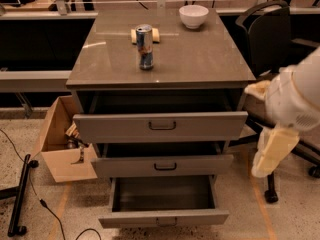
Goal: Open middle drawer
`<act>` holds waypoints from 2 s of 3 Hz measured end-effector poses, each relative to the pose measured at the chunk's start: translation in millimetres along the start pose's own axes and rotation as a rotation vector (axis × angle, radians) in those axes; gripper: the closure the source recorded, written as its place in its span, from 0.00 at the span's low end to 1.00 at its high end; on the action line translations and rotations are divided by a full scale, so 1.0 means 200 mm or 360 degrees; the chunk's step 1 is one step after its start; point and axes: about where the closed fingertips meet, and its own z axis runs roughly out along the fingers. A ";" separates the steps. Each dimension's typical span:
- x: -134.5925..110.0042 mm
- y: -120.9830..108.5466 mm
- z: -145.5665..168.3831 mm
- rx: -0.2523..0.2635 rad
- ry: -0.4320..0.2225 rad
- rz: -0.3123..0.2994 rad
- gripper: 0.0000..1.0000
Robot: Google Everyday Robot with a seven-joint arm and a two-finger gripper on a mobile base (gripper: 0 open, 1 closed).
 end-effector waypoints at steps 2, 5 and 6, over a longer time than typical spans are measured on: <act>0.07 0.18 0.42 0.0015 -0.0051 -0.0190 0.00; 0.60 0.12 1.09 0.0013 -0.0085 -0.0043 0.00; 0.54 0.12 1.31 0.0014 -0.0126 -0.0094 0.00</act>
Offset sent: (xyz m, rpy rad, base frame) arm -0.0108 0.0101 -0.0589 0.0042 -0.0145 0.0942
